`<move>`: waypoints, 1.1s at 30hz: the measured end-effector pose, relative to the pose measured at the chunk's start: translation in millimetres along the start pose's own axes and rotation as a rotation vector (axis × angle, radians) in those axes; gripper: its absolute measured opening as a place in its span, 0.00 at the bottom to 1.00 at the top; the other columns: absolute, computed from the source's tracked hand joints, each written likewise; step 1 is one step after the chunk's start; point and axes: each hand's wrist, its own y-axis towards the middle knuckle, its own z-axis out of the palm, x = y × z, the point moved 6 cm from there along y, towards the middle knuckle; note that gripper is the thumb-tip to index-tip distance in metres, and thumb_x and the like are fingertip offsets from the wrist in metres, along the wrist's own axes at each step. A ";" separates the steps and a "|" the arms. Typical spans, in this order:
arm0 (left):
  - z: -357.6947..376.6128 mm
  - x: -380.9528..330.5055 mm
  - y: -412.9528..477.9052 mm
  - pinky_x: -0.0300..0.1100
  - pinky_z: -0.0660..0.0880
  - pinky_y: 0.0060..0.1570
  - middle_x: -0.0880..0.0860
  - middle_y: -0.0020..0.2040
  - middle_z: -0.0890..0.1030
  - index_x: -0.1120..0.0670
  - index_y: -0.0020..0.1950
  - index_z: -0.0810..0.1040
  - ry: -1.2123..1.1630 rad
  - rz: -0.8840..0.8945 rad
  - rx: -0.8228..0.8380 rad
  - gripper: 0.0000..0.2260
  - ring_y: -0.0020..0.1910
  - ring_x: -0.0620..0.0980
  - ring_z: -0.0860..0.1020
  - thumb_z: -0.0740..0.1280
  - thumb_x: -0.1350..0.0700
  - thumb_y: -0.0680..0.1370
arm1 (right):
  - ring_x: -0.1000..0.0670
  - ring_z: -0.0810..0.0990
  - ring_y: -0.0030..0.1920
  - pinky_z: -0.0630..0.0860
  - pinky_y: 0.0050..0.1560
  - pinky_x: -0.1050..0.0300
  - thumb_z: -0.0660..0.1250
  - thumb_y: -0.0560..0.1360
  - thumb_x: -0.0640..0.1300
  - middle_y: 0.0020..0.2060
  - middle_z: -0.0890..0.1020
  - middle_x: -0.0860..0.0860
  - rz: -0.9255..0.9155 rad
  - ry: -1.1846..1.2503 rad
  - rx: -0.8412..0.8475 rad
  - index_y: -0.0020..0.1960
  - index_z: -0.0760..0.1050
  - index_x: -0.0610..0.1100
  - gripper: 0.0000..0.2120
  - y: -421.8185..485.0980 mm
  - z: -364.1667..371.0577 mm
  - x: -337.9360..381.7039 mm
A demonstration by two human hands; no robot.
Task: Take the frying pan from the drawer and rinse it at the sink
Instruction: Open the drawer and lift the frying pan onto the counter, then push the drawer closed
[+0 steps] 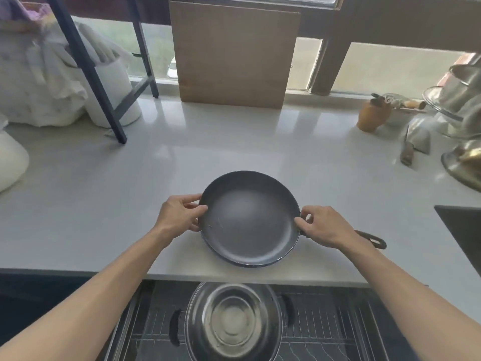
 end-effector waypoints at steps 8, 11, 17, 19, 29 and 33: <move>-0.3 14.5 -4.0 0.46 0.88 0.44 0.47 0.47 0.93 0.47 0.71 0.87 0.031 0.005 0.006 0.19 0.36 0.49 0.90 0.76 0.58 0.80 | 0.44 0.85 0.48 0.83 0.54 0.45 0.63 0.79 0.60 0.43 0.88 0.52 -0.007 -0.067 -0.009 0.45 0.79 0.54 0.12 -2.8 9.1 8.0; -3.0 11.6 -14.2 0.51 0.88 0.55 0.47 0.58 0.91 0.46 0.73 0.85 0.116 0.018 -0.012 0.21 0.45 0.50 0.91 0.77 0.47 0.80 | 0.44 0.85 0.56 0.82 0.58 0.44 0.63 0.81 0.61 0.52 0.88 0.51 -0.021 -0.066 -0.054 0.55 0.81 0.52 0.15 -15.0 2.8 17.7; -23.2 -18.9 -84.4 0.53 0.66 0.83 0.51 0.85 0.71 0.52 0.87 0.67 0.590 0.249 -0.106 0.40 0.84 0.52 0.69 0.68 0.31 0.81 | 0.43 0.75 0.75 0.71 0.76 0.42 0.62 0.82 0.64 0.75 0.78 0.46 -0.083 -0.094 -0.207 0.76 0.74 0.43 0.31 -83.9 -36.6 33.6; -29.5 -23.6 -109.5 0.55 0.59 0.86 0.53 0.88 0.65 0.54 0.89 0.62 0.709 0.284 -0.117 0.44 0.88 0.53 0.62 0.63 0.28 0.81 | 0.45 0.67 0.82 0.64 0.80 0.43 0.61 0.82 0.65 0.81 0.71 0.46 -0.083 -0.114 -0.220 0.81 0.68 0.43 0.35 -107.6 -43.2 31.7; -51.6 -44.6 -320.5 0.56 0.55 0.88 0.52 0.89 0.62 0.51 0.90 0.59 0.769 0.273 -0.189 0.47 0.89 0.52 0.59 0.55 0.22 0.79 | 0.45 0.64 0.83 0.64 0.82 0.43 0.59 0.82 0.66 0.84 0.66 0.44 -0.131 0.000 -0.235 0.85 0.60 0.43 0.40 -284.7 -58.7 13.8; -53.7 -33.8 -376.0 0.57 0.56 0.87 0.51 0.89 0.62 0.50 0.89 0.60 0.759 0.259 -0.173 0.48 0.89 0.51 0.59 0.54 0.21 0.77 | 0.45 0.66 0.83 0.64 0.82 0.43 0.59 0.82 0.67 0.83 0.67 0.45 -0.139 0.034 -0.226 0.85 0.60 0.43 0.40 -336.9 -41.0 16.7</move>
